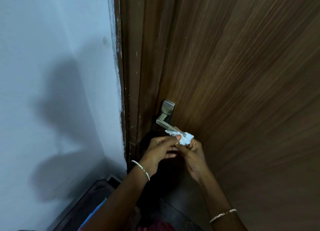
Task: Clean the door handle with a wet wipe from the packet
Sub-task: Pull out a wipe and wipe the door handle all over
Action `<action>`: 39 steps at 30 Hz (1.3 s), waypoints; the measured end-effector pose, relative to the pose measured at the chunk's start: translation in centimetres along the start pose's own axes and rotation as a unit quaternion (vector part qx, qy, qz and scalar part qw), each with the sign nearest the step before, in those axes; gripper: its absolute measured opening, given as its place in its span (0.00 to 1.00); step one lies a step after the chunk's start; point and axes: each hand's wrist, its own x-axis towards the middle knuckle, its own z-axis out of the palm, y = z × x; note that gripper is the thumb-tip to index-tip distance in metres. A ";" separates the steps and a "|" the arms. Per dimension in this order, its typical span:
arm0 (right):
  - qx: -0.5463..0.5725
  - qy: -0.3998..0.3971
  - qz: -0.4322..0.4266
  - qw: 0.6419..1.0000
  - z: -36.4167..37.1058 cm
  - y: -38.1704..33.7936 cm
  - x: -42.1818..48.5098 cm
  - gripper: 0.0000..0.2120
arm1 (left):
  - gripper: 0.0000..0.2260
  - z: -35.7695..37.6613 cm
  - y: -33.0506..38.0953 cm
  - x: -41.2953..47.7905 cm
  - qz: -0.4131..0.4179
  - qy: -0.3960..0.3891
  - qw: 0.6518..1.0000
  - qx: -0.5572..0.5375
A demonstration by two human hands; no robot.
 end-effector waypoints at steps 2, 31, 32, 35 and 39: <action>-0.031 0.043 -0.001 0.999 -0.2 0.3 -0.3 0.11 | 0.14 -0.7 0.8 0.3 -0.017 0.023 1.000 -0.005; -0.682 0.106 -0.287 0.665 5.5 -1.9 1.3 0.11 | 0.10 -1.8 3.7 3.6 -0.048 0.142 0.984 -0.101; -0.673 0.111 -0.310 0.662 4.7 -1.8 1.2 0.11 | 0.10 -1.8 3.7 3.7 -0.042 0.143 0.984 -0.098; -0.650 0.119 -0.327 0.675 2.1 -1.3 0.2 0.11 | 0.11 -2.0 3.6 3.7 -0.036 0.151 0.984 -0.085; -0.627 0.159 -0.328 0.688 0.6 -0.1 -1.5 0.13 | 0.07 -1.9 3.4 3.6 -0.028 0.156 0.984 -0.082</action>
